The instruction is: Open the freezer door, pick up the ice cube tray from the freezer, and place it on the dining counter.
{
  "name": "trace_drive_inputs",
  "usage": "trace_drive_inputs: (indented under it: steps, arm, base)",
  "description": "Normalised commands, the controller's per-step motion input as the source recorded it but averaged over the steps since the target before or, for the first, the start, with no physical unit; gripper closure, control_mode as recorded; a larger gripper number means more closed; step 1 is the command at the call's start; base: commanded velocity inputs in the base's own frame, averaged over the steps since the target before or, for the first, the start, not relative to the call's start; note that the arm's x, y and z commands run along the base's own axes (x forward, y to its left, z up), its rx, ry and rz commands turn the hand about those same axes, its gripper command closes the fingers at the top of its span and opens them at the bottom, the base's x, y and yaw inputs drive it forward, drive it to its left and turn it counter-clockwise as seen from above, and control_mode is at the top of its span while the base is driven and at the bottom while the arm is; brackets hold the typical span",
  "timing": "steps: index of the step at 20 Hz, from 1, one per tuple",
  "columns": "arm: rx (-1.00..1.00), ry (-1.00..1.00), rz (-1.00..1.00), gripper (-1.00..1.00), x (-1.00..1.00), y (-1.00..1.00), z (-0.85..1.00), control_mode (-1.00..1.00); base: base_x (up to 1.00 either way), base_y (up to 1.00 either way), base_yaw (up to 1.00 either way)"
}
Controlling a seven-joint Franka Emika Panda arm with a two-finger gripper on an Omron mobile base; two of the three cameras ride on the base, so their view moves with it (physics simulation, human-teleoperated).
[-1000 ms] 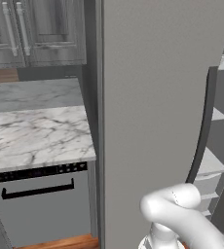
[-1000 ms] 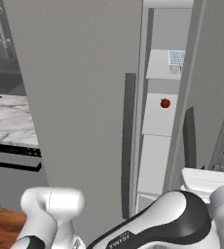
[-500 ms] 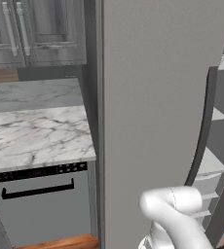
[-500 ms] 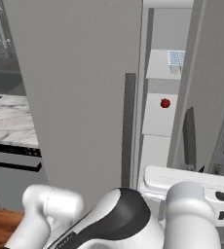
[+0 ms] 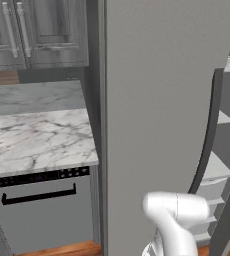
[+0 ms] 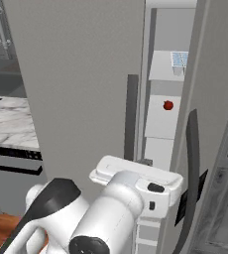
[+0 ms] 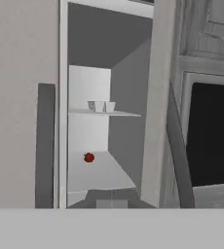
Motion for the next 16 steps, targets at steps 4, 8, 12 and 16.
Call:
trace_drive_inputs:
  steps: [4,8,12,16]
  arm:
    - [0.0,0.0,-0.18,1.0,0.27,0.35,0.03,-1.0]
    - [0.0,0.0,-0.17,1.0,0.36,0.03,0.0,-1.0]
    - [0.0,0.0,-0.17,1.0,0.39,0.0,0.01,-1.0]
    - [0.0,0.0,-0.19,1.0,0.45,0.0,0.0,-1.0]
  base:
    - [0.0,0.0,0.0]
    - [0.0,0.0,0.0]
    - [0.0,0.0,0.0]
    - [0.0,0.0,0.0]
